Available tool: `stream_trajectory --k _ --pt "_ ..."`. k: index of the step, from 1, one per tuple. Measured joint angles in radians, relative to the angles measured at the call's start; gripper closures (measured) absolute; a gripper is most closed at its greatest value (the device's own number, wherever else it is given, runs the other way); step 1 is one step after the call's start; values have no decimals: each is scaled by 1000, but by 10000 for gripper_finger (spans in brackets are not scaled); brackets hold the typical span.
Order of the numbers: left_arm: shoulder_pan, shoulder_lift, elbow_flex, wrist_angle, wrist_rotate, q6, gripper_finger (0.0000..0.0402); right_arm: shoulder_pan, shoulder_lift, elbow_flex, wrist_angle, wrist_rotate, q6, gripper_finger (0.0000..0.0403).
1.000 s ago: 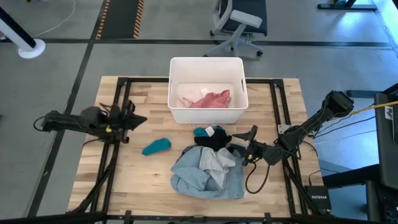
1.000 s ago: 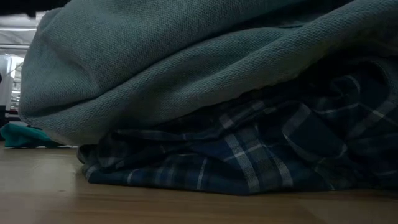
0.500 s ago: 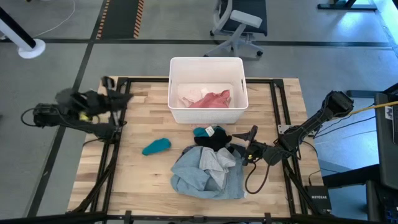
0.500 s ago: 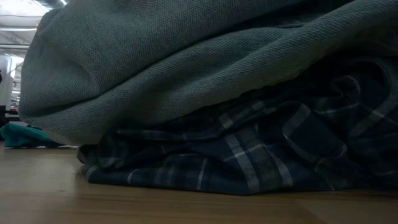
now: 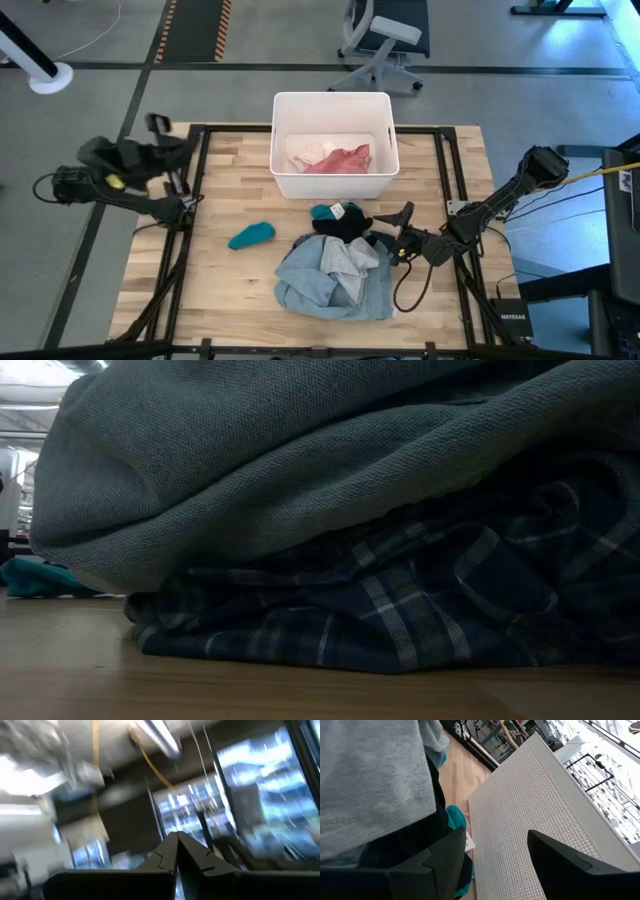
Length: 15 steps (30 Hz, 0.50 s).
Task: Sort clothes
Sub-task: Put the left blue sock into the white laundry bin
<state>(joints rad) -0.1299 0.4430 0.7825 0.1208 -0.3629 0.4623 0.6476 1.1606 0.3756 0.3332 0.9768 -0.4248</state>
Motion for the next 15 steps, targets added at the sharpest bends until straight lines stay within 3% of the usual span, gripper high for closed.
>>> stream_trajectory --k 4,11,15 --pt "0 46 -1 -169 -48 -160 400 0 0 0 1 0 0 171" --pt "0 206 2 -396 -72 -308 400 0 0 0 3 1 0 171" --pt "0 329 35 -609 -69 -512 400 0 0 0 5 0 6 171"
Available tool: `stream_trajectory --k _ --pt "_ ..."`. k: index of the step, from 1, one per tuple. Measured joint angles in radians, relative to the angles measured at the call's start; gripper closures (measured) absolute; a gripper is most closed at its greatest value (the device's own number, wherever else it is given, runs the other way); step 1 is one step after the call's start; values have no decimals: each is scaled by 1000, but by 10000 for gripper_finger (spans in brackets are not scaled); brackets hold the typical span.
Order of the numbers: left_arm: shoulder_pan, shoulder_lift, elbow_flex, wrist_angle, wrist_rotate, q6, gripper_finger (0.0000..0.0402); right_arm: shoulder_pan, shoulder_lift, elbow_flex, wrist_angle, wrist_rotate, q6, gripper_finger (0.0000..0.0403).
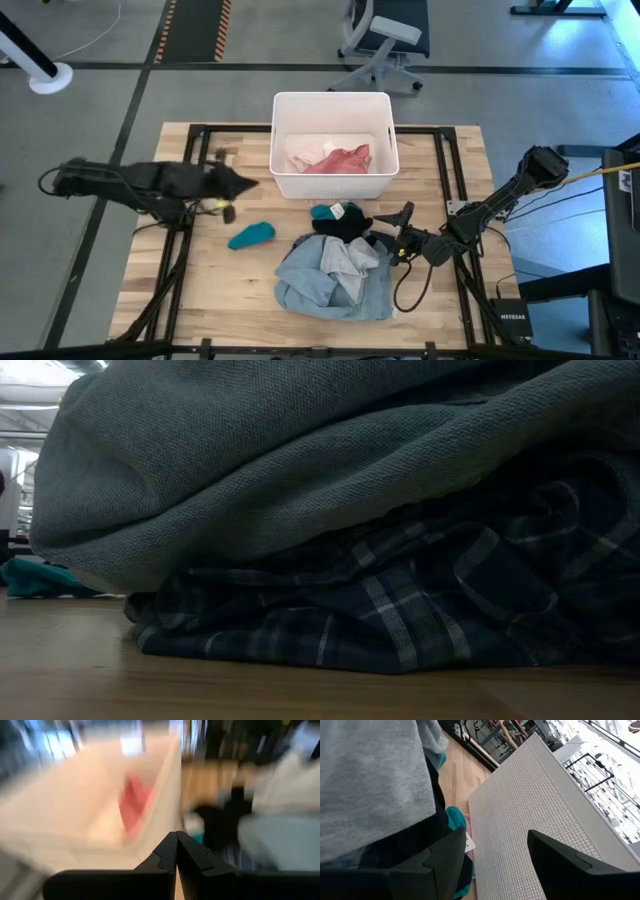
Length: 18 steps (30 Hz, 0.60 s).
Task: Sort clothes
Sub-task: Put the left blue sock into the white laundry bin
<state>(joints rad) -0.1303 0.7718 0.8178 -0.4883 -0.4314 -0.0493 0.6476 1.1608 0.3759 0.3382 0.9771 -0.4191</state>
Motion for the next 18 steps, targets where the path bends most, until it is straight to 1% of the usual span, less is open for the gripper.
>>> stream_trajectory --k 3,6,9,12,15,18 --pt "0 84 1 -174 8 -177 400 0 0 0 -1 0 11 171" --pt "0 161 -1 -310 30 -300 400 0 0 0 -7 -10 24 171" --pt "0 222 -22 -332 58 -418 400 0 0 0 -6 -27 24 171" --pt "0 276 -25 -335 97 -500 400 0 0 0 -6 -27 23 171" --pt "0 323 -25 -340 146 -537 400 0 0 0 -6 -27 23 171" --pt "0 361 -25 -340 160 -538 400 0 0 0 -6 -27 23 171"
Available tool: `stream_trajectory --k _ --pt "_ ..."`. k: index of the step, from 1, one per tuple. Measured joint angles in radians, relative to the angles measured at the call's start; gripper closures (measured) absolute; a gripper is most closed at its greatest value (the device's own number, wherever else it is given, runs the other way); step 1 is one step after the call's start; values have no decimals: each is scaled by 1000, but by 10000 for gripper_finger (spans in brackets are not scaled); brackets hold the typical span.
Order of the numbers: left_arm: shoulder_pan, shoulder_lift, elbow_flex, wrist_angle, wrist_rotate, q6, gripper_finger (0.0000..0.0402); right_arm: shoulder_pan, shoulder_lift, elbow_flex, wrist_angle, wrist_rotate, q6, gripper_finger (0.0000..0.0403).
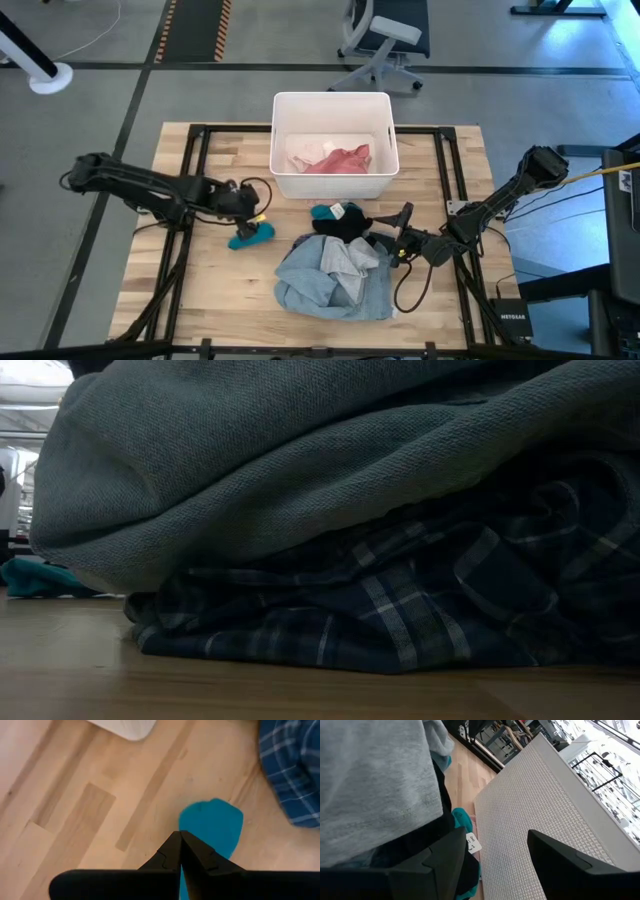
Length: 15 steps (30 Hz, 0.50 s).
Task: Sort clothes
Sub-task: Put the left blue sock into the white laundry bin
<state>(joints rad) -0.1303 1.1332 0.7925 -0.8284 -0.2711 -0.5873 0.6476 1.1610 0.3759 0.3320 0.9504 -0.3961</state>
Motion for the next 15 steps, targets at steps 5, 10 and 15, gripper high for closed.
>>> stream_trajectory --k 5,10,15 --pt "0 58 0 1 30 -8 400 0 0 0 -1 0 0 171" --pt "0 101 0 1 97 -12 400 0 0 0 -1 0 0 171" --pt "-1 113 0 1 108 17 382 0 0 0 -1 -1 0 171"
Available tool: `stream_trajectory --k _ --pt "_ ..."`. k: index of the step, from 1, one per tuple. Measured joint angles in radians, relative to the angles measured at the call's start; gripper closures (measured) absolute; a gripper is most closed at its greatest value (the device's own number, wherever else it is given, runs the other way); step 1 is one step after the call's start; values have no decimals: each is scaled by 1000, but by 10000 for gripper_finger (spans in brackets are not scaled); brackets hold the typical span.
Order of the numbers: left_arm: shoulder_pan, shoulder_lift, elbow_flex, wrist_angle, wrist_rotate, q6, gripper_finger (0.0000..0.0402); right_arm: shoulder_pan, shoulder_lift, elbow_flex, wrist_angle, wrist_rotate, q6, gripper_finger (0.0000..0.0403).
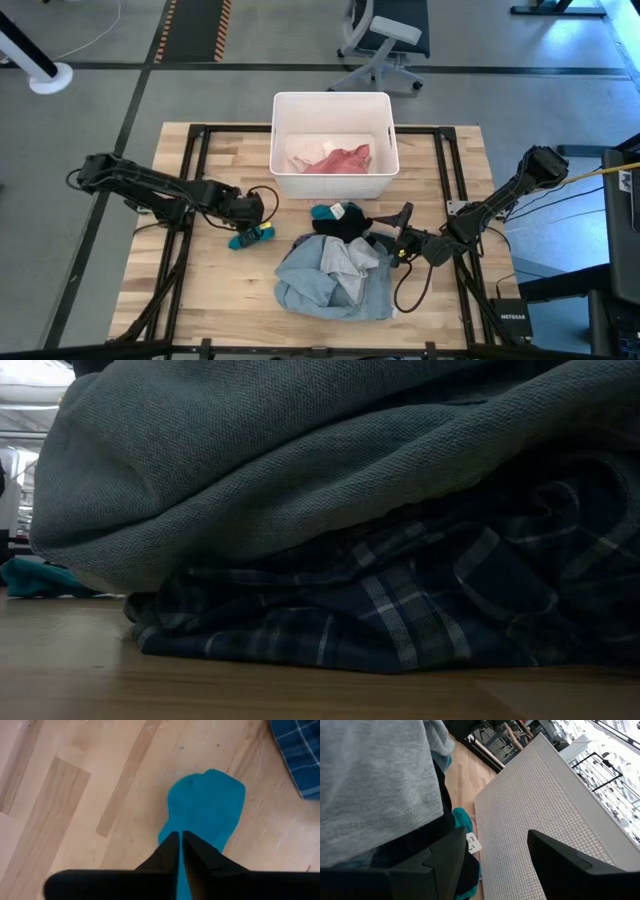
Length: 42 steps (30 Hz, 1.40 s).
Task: Sort clothes
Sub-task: Put the left blue sock into the white laundry bin
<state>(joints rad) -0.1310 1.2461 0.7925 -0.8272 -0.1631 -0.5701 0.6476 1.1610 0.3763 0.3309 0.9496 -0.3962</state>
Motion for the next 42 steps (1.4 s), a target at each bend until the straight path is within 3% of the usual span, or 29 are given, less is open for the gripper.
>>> stream_trajectory --k 10,16,36,42 --pt "3 1 0 1 1 -37 242 0 0 0 -6 -1 0 171" --pt "0 47 0 23 40 -35 199 0 0 0 -21 -1 8 171" --pt "-19 366 5 142 52 80 192 0 0 0 -21 -19 10 171" --pt "-20 369 3 143 54 100 236 0 0 0 -22 -19 10 171"
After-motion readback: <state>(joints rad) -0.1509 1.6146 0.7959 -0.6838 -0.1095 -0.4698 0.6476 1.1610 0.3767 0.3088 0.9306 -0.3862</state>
